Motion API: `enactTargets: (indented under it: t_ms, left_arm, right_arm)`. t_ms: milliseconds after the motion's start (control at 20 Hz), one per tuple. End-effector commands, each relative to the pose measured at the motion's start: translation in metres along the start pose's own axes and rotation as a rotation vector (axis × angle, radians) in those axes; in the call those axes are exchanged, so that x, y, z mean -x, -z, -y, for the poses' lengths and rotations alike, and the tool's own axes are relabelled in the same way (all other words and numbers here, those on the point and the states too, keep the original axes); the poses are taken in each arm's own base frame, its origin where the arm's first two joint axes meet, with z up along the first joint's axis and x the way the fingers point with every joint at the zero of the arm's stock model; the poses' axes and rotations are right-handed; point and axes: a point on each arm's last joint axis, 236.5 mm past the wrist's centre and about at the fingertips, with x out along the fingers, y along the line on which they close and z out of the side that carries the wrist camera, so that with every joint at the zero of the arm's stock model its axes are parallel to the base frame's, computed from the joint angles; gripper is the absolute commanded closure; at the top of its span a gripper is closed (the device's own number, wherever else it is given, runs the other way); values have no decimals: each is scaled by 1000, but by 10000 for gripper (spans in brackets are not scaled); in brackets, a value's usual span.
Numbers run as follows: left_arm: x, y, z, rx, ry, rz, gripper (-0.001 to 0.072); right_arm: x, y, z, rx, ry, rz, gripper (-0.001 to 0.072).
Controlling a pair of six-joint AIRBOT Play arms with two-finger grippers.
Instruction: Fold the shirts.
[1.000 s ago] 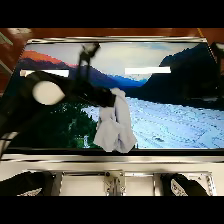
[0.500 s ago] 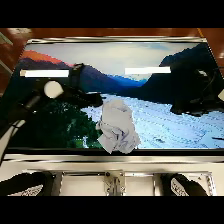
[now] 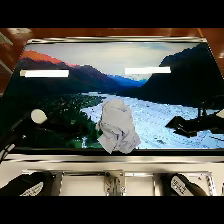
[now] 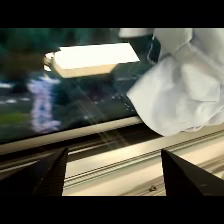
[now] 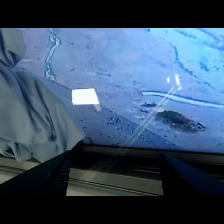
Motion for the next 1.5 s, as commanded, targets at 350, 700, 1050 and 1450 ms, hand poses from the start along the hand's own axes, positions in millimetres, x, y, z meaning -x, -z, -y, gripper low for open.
enactTargets:
  t_ms: [350,700,1050,1450]
  left_arm:
    - [-107,19,32,140,146,-16,-8]
    - [-123,-2,42,145,139,8,434]
    - [-110,-3,52,33,157,26,673]
    - [-58,-9,95,-63,263,124,674]
  right_arm:
    - [-69,42,-24,28,-69,-259,37]
    - [-88,43,-26,23,-38,-273,37]
    - [-125,49,-47,79,12,-286,38]
    - [-162,78,-64,139,27,-383,571]
